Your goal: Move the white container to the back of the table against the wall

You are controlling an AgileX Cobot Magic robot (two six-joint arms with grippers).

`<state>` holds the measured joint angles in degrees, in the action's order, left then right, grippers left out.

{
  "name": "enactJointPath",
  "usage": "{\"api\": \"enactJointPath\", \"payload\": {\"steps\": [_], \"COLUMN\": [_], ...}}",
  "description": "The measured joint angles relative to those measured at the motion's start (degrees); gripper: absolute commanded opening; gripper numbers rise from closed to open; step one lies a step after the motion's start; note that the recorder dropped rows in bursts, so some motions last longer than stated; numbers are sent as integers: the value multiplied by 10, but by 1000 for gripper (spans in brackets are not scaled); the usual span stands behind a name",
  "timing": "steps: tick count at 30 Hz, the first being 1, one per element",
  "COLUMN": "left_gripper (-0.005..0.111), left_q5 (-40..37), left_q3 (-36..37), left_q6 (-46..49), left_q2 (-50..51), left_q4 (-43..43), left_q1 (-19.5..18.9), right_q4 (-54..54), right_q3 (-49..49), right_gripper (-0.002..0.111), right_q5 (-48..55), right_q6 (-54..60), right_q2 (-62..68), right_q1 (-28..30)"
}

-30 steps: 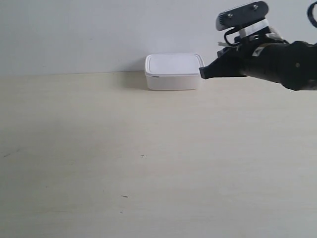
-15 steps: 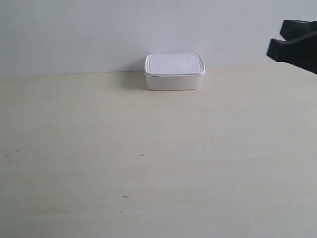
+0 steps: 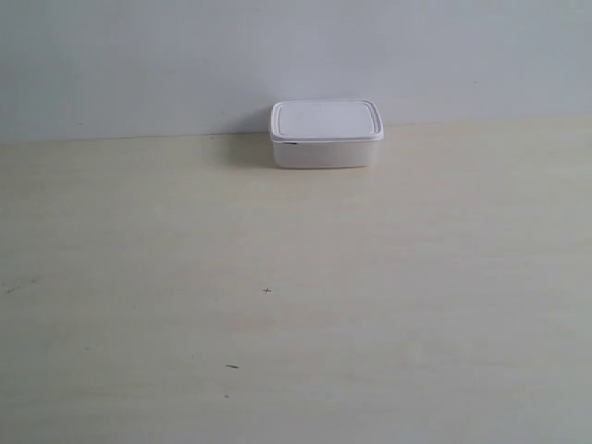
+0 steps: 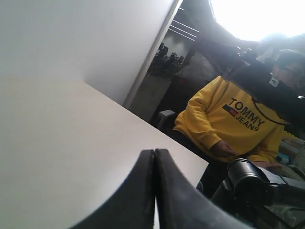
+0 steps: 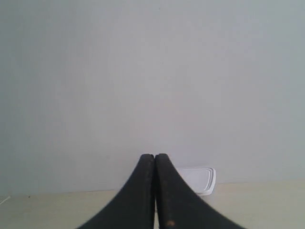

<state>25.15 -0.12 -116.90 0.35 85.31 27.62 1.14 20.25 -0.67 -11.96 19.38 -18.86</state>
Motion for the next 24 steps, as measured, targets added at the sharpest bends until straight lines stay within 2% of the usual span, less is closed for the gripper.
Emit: {"api": "enactJointPath", "payload": {"steps": [11,16,24], "left_gripper": [0,0,0], "left_q5": [8,10,14], "left_q3": [0,1,1], "left_q6": [0,2,2], "left_q2": [0,0,0], "left_q4": [51,60,68], "left_q1": [0,0,0], "right_q4": [57,115,267], "right_q3": [-1,-14,-90], "right_gripper": [0,0,0], "right_q5": [157,206,197], "right_q6": [-13,-13,46], "right_q2": [-184,-191,-191], "right_q1": [0,0,0]}}
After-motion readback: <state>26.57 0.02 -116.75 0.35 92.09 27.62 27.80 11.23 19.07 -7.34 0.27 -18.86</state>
